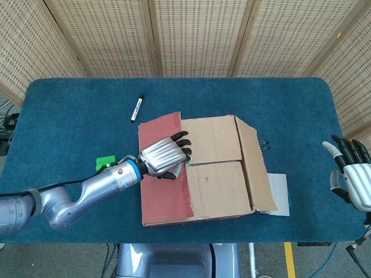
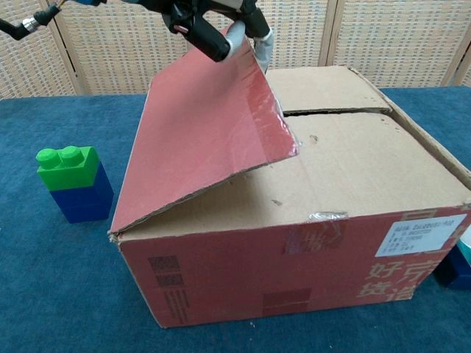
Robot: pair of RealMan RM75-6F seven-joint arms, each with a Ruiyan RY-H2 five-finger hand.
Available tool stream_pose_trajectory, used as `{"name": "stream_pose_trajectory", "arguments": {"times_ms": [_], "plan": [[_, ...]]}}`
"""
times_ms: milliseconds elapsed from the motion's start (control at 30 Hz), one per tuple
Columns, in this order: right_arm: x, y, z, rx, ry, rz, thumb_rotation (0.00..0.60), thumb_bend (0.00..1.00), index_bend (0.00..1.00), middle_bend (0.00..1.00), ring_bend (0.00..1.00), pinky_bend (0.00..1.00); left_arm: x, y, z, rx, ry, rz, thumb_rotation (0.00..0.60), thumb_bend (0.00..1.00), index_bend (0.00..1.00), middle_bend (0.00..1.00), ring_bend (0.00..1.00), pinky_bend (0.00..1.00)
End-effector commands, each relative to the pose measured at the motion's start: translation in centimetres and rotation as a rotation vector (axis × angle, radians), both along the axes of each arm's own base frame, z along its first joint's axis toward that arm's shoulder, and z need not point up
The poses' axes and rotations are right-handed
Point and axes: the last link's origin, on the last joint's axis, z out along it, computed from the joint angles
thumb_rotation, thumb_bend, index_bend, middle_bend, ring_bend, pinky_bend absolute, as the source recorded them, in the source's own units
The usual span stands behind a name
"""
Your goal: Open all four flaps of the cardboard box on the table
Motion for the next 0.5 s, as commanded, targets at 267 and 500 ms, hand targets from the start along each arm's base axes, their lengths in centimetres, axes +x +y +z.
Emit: {"name": "stream_pose_trajectory", "arguments": {"times_ms": [267, 500], "plan": [[0.6, -0.4, -0.3, 0.012, 0.006, 0.014, 0.6, 0.78, 0.1, 0.03, 0.0, 0.0, -0.8, -0.8, 3.8, 0.05, -0.045, -0.005, 0.316, 0.94, 0.46, 0.34, 0.15, 0.0], [1.1, -0.6, -0.7, 0.021, 0.005, 0.026, 0.6, 0.78, 0.1, 0.03, 0.0, 0.0, -2.3, -1.3, 6.4, 0.092, -0.071, -0.001, 0.317, 0.94, 0.46, 0.34, 0.15, 0.0]]}}
